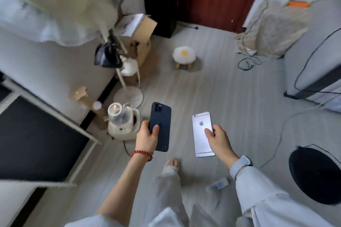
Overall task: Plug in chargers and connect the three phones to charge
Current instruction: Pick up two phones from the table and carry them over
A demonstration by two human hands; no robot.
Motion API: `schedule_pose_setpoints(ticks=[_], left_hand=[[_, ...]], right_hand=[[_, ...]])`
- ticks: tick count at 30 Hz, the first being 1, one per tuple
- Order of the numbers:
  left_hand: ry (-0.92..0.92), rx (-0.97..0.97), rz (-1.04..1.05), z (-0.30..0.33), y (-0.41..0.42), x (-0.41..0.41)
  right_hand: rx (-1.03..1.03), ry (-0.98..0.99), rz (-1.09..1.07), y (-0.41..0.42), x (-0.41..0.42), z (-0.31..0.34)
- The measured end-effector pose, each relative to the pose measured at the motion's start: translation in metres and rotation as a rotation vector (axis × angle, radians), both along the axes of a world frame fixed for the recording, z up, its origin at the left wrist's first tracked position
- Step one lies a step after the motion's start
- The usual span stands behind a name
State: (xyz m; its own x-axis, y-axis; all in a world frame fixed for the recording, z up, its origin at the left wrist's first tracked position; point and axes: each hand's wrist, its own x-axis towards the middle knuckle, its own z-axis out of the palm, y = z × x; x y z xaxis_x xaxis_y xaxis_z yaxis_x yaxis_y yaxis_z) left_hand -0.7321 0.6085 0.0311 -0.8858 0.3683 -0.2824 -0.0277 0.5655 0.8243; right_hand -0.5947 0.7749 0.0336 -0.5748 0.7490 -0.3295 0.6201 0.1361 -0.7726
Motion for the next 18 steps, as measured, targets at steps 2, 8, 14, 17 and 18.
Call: schedule_pose_setpoints(ticks=[2,8,14,17,18], left_hand=[[0.038,-0.009,-0.051,0.006,0.039,-0.042],[0.027,-0.019,-0.176,0.022,0.167,-0.128],[-0.010,-0.021,-0.405,0.010,0.312,-0.161],[-0.022,-0.038,-0.475,-0.001,0.394,-0.178],[-0.019,-0.045,-0.490,-0.001,0.418,-0.183]], right_hand=[[-0.007,0.016,-0.029,0.033,-0.038,0.009],[0.034,0.048,-0.122,0.128,-0.106,0.030],[0.049,0.015,-0.296,0.245,-0.124,0.012],[0.038,0.007,-0.352,0.321,-0.136,-0.001],[0.032,0.002,-0.362,0.344,-0.141,-0.003]])
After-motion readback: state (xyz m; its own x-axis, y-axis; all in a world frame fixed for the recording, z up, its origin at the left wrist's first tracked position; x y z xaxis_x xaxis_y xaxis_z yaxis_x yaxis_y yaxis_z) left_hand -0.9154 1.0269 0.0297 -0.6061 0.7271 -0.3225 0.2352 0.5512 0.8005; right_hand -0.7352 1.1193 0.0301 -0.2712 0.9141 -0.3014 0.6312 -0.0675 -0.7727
